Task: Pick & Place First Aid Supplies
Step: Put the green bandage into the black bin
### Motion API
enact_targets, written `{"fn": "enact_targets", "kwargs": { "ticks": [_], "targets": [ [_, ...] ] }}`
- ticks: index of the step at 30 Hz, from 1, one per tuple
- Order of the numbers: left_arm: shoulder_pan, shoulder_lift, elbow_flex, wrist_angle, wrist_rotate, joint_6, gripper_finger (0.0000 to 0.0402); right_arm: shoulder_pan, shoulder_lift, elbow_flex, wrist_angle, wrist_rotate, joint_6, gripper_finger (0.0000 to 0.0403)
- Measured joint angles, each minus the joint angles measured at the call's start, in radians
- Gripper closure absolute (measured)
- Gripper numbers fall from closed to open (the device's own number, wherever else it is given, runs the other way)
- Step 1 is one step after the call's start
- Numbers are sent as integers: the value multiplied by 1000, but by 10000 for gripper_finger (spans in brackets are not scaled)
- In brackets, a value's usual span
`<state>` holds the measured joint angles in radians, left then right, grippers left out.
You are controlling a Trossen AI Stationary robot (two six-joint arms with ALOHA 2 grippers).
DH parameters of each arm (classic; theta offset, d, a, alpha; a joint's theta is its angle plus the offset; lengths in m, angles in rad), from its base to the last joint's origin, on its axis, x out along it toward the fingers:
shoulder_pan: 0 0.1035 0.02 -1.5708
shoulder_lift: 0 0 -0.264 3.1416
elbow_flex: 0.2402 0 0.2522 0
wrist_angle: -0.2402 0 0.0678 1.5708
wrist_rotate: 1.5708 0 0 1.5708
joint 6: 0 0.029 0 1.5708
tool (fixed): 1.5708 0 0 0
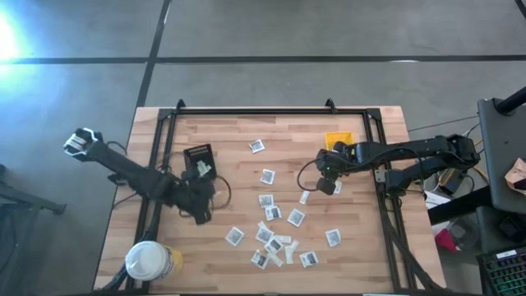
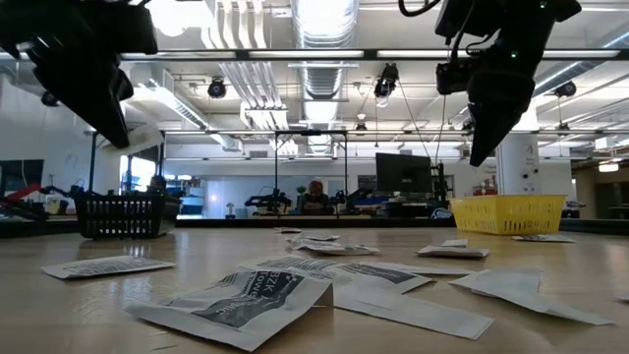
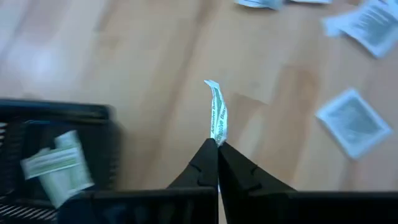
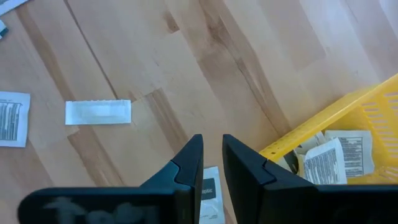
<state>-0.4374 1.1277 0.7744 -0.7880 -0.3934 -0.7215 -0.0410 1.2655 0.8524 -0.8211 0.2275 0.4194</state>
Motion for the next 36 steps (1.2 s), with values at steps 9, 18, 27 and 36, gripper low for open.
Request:
{"fn": "enact_targets", "kwargs": {
  "ticks": [9,18,27,36],
  "targets": [
    [192,-176,-142,1,-26,44,401,6,0,0,38,0,0,346],
    [346,-192,-204,5,-54,25,401,11,0,0,70,3,45,346],
    [482,-159,-225,6,-59,-39,401,100,0,0,174,3,45,346],
    [563,-119,-225,17,-78,-35,401,216,0,0,307,93,40,346]
  ]
}}
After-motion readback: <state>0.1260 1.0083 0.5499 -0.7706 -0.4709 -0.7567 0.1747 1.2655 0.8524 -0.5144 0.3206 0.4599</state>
